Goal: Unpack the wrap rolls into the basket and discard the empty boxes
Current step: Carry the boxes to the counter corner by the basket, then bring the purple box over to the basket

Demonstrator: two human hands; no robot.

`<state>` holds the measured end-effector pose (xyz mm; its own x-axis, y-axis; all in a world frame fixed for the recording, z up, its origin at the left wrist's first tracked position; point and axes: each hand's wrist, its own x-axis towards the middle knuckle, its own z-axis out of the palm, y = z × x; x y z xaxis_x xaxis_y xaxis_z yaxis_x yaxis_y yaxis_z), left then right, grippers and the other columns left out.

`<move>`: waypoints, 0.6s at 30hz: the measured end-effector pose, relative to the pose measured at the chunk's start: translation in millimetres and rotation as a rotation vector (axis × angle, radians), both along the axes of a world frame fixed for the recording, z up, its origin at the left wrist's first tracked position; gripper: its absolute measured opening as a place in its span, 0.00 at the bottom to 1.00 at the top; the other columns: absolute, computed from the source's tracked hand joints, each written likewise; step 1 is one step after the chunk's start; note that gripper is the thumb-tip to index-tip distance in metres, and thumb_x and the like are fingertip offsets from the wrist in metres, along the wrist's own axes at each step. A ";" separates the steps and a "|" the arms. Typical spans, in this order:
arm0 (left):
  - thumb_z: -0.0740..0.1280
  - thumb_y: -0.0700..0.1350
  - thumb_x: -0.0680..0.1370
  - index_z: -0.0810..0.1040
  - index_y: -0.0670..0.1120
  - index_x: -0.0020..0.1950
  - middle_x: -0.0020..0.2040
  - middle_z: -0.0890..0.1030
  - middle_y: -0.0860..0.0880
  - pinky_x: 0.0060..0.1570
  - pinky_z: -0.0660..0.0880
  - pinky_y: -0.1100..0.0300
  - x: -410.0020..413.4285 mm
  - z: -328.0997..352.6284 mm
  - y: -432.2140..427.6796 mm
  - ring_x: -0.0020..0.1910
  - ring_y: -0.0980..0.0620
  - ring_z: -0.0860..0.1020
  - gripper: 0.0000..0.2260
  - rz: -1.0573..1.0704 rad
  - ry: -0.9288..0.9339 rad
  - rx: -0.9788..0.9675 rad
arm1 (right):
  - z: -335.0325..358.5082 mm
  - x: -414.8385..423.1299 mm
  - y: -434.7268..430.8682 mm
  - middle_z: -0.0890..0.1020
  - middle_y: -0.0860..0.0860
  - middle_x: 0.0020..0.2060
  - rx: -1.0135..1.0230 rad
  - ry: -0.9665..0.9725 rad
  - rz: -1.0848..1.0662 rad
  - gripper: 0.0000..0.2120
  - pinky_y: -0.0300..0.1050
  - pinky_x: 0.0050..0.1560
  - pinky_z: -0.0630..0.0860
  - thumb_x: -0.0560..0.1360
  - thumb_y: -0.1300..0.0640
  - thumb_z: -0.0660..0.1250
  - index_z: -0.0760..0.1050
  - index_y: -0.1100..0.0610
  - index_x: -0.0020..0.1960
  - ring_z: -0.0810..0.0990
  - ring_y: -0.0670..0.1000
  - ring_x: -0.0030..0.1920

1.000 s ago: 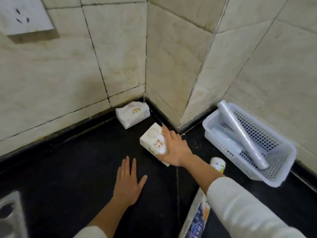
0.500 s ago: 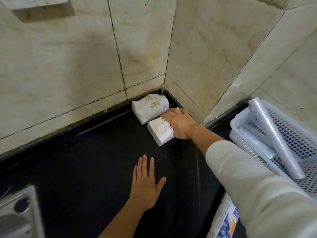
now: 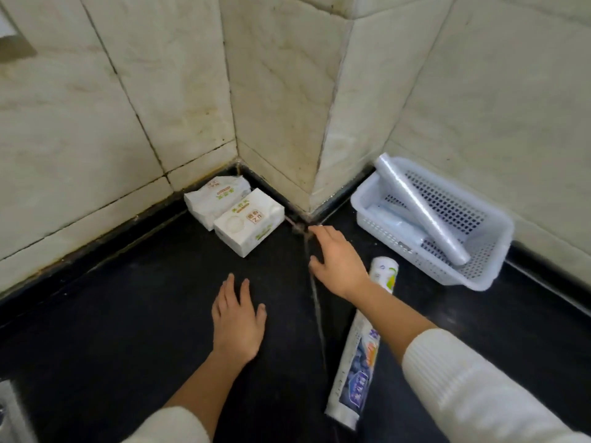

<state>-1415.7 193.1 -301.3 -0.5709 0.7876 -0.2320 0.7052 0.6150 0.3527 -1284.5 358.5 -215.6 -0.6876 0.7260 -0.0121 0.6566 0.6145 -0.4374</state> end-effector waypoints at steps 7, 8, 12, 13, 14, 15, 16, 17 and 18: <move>0.61 0.46 0.80 0.65 0.42 0.72 0.74 0.62 0.40 0.70 0.65 0.50 149.2 45.3 47.2 0.72 0.43 0.62 0.21 -0.363 -0.090 0.299 | -4.7 187.4 -61.6 0.73 0.53 0.66 -0.066 0.059 -0.419 0.26 0.50 0.65 0.71 0.75 0.55 0.66 0.66 0.56 0.72 0.71 0.54 0.65; 0.61 0.46 0.80 0.66 0.42 0.71 0.73 0.63 0.41 0.68 0.66 0.50 174.1 48.1 50.5 0.71 0.42 0.64 0.21 -0.432 -0.087 0.304 | -5.4 218.0 -72.2 0.72 0.53 0.66 -0.072 0.060 -0.492 0.26 0.49 0.65 0.71 0.76 0.54 0.66 0.65 0.56 0.72 0.71 0.53 0.66; 0.59 0.48 0.81 0.67 0.44 0.72 0.74 0.65 0.43 0.69 0.65 0.51 286.0 52.7 44.9 0.73 0.45 0.63 0.21 -0.688 -0.054 0.286 | -6.4 347.7 -124.7 0.71 0.53 0.68 -0.111 0.025 -0.764 0.27 0.49 0.66 0.70 0.76 0.50 0.66 0.64 0.56 0.73 0.68 0.54 0.69; 0.58 0.48 0.81 0.65 0.44 0.73 0.75 0.64 0.44 0.70 0.64 0.52 318.7 52.8 38.3 0.74 0.45 0.61 0.21 -0.749 -0.077 0.275 | -6.5 380.4 -142.1 0.70 0.53 0.68 -0.121 0.004 -0.819 0.28 0.50 0.66 0.70 0.76 0.49 0.65 0.63 0.56 0.73 0.68 0.54 0.69; 0.57 0.49 0.82 0.65 0.44 0.73 0.75 0.63 0.44 0.70 0.63 0.52 352.4 52.5 29.7 0.74 0.46 0.60 0.21 -0.800 -0.102 0.263 | -6.6 412.4 -160.8 0.70 0.53 0.67 -0.129 -0.016 -0.867 0.28 0.52 0.66 0.70 0.76 0.48 0.65 0.63 0.57 0.73 0.67 0.55 0.69; 0.56 0.49 0.82 0.64 0.44 0.74 0.75 0.63 0.44 0.70 0.63 0.52 387.7 52.6 19.1 0.75 0.46 0.60 0.21 -0.844 -0.122 0.252 | -7.2 444.4 -180.9 0.70 0.53 0.67 -0.133 -0.033 -0.910 0.28 0.53 0.66 0.70 0.76 0.47 0.65 0.63 0.57 0.73 0.67 0.55 0.68; 0.56 0.49 0.82 0.64 0.44 0.74 0.76 0.63 0.44 0.70 0.63 0.51 424.1 52.9 6.8 0.75 0.46 0.60 0.21 -0.882 -0.131 0.238 | -7.5 476.4 -201.8 0.70 0.53 0.67 -0.132 -0.044 -0.949 0.28 0.53 0.65 0.70 0.76 0.46 0.65 0.64 0.56 0.72 0.67 0.55 0.68; 0.55 0.50 0.82 0.64 0.44 0.74 0.76 0.62 0.44 0.70 0.63 0.51 460.7 54.0 -7.3 0.75 0.45 0.59 0.21 -0.915 -0.134 0.222 | -7.3 508.1 -222.7 0.70 0.53 0.67 -0.136 -0.053 -0.989 0.28 0.54 0.65 0.69 0.76 0.46 0.64 0.64 0.56 0.72 0.67 0.55 0.68; 0.55 0.50 0.82 0.64 0.44 0.74 0.76 0.62 0.44 0.70 0.63 0.50 497.1 55.7 -22.2 0.75 0.45 0.58 0.21 -0.940 -0.143 0.206 | -7.4 539.8 -243.5 0.70 0.53 0.67 -0.138 -0.060 -1.029 0.28 0.55 0.65 0.69 0.76 0.46 0.64 0.64 0.56 0.72 0.67 0.55 0.68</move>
